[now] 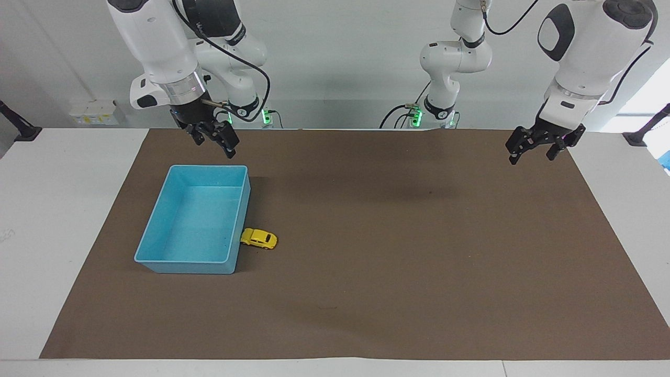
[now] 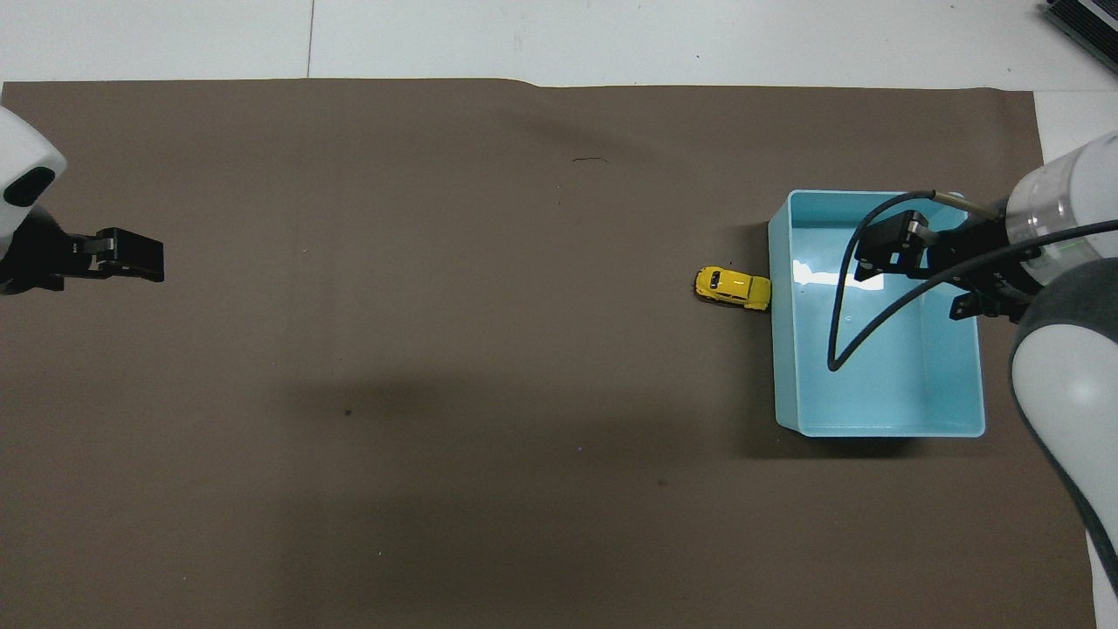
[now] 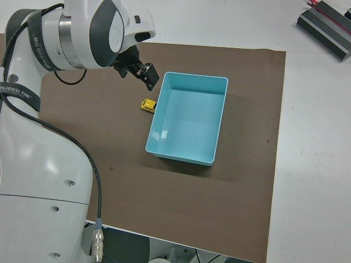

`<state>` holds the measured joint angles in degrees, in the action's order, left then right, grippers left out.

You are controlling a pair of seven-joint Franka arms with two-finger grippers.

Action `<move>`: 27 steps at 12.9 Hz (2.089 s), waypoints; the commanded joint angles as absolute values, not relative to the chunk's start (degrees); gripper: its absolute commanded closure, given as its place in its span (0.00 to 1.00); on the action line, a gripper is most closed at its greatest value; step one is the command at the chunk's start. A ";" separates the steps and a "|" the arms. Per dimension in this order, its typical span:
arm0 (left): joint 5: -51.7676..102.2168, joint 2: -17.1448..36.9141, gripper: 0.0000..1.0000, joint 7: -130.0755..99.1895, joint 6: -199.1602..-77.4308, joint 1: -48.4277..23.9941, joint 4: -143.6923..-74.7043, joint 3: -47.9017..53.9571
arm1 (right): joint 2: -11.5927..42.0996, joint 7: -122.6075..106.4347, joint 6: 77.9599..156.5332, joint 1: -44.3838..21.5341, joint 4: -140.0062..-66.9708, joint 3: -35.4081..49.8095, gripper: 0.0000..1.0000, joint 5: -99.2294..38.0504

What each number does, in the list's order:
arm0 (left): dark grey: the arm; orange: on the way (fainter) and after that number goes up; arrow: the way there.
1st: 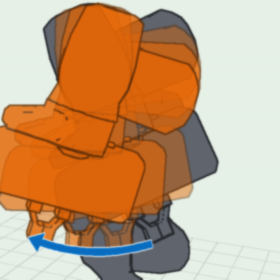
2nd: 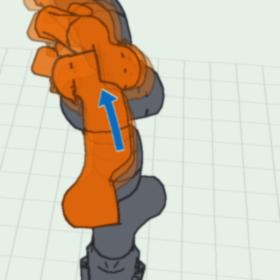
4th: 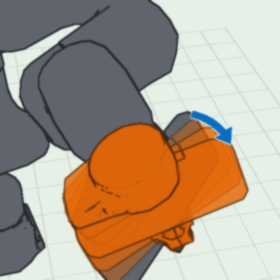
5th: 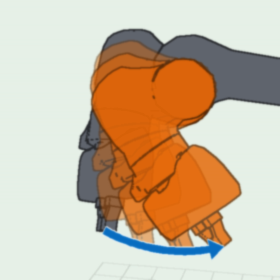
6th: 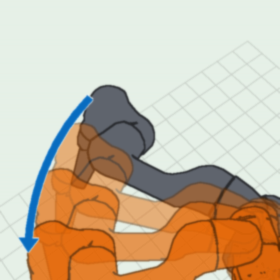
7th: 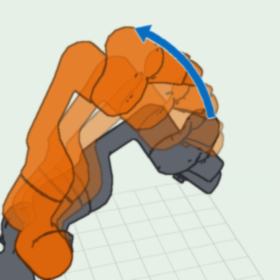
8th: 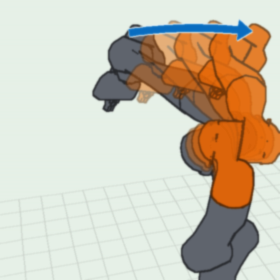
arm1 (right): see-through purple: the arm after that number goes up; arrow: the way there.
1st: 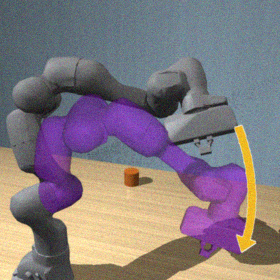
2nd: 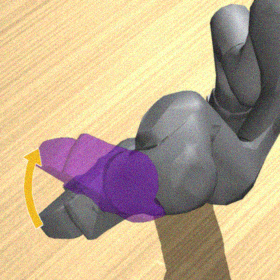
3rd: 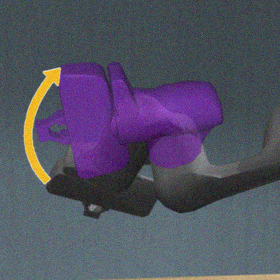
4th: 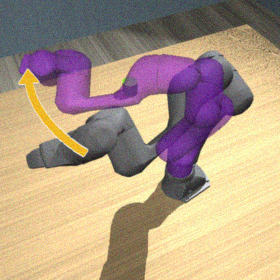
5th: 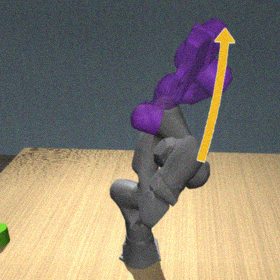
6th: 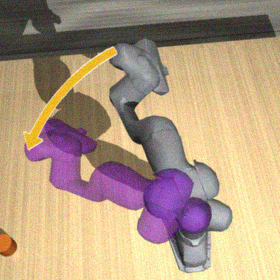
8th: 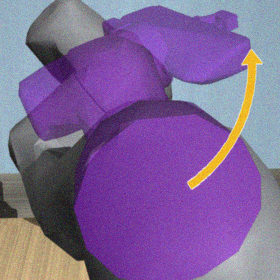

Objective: Wind up and store yellow beetle car
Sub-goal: 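Move the right gripper over the bin toward the yellow car, then lower the right gripper and grasp the yellow car beside the bin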

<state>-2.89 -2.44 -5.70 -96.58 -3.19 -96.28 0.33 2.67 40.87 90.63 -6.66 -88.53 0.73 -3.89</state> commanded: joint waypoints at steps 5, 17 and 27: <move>-2.20 -3.25 0.00 -4.31 -86.15 -3.87 -88.78 1.14 | 5.53 65.97 93.68 -10.02 -88.86 0.88 0.00 -4.13; 1.41 -5.27 0.00 -1.50 -88.86 -3.87 -91.05 0.62 | 14.23 98.15 107.04 -13.27 -90.44 0.79 0.00 0.26; 1.32 -5.36 0.00 -1.76 -88.42 -3.60 -91.05 0.44 | 17.93 105.38 121.35 -11.61 -99.30 0.70 0.00 -0.35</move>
<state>0.45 -4.10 -2.40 -88.15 -3.48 -89.74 0.97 18.03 103.91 117.51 -12.48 -95.99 0.22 -0.53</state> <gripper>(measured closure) 0.000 0.000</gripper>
